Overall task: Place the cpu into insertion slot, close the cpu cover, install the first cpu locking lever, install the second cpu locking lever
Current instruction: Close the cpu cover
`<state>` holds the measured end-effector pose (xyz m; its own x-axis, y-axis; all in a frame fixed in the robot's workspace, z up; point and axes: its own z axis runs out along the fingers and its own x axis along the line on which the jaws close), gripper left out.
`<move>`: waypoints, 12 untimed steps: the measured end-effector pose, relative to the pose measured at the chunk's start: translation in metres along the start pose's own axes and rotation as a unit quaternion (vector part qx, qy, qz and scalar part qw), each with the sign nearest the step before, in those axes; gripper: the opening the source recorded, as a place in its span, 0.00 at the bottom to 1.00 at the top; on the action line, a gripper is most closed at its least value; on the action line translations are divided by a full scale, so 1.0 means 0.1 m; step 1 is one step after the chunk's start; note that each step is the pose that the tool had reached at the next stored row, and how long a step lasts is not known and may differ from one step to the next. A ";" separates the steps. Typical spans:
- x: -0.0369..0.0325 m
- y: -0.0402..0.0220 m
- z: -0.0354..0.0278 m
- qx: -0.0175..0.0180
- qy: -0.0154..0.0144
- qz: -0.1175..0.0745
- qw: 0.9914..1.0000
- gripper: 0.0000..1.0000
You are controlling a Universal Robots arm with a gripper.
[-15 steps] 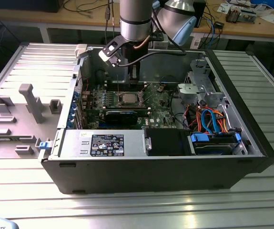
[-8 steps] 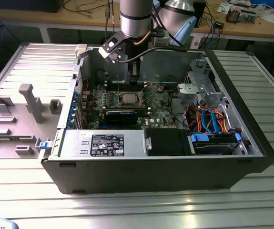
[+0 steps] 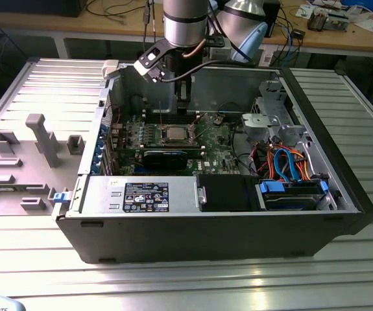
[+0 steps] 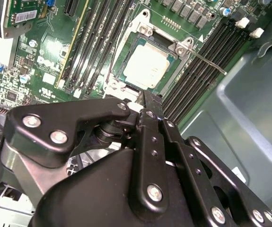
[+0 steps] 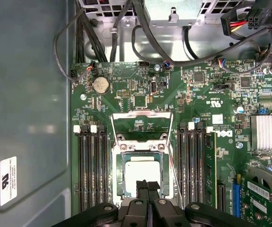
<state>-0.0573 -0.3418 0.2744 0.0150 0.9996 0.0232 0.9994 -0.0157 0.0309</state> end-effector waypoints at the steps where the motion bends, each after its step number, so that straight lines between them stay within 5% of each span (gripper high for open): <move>1: 0.000 0.000 0.000 0.000 0.000 0.000 1.000 0.11; 12: 0.001 0.114 0.002 0.000 0.000 0.000 1.000 0.11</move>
<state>-0.0459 -0.3418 0.2745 0.0150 0.9996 0.0226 0.9994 -0.0157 0.0307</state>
